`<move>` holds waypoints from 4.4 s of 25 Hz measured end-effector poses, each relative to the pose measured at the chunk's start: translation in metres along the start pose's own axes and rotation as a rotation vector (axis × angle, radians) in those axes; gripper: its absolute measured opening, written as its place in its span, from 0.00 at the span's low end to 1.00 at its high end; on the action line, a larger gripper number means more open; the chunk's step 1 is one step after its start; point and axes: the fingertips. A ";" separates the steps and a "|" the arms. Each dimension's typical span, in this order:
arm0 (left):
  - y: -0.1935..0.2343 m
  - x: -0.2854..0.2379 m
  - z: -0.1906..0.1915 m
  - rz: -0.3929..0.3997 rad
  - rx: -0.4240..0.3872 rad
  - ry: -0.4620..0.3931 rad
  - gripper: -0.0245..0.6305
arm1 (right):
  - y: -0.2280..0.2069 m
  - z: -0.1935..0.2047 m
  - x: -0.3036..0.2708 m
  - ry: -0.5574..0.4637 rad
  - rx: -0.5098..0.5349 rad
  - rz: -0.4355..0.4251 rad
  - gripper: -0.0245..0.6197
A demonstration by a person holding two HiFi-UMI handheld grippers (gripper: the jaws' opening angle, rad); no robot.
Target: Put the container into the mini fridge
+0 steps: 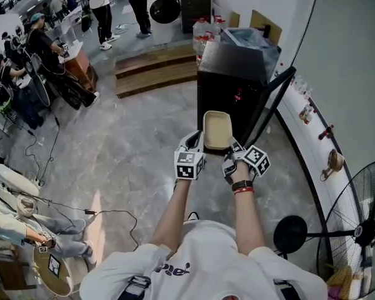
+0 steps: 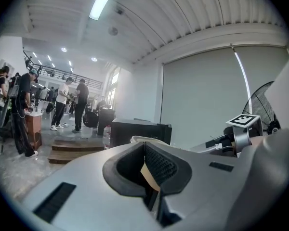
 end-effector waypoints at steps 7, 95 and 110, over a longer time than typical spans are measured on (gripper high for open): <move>0.020 -0.022 0.002 0.048 -0.004 0.013 0.07 | -0.003 -0.001 -0.026 -0.042 -0.012 0.024 0.14; 0.103 -0.320 0.163 0.076 0.105 0.258 0.07 | -0.244 -0.113 -0.298 -0.047 0.002 0.287 0.13; 0.104 -0.336 0.184 0.052 0.125 0.277 0.07 | -0.260 -0.135 -0.340 -0.072 0.040 0.255 0.13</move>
Point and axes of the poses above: the fingertips, and each gripper's own axes: x backward along the fingers, y to its left, z out of its underside, and after that the axes turned 2 degrees about -z, right-handed
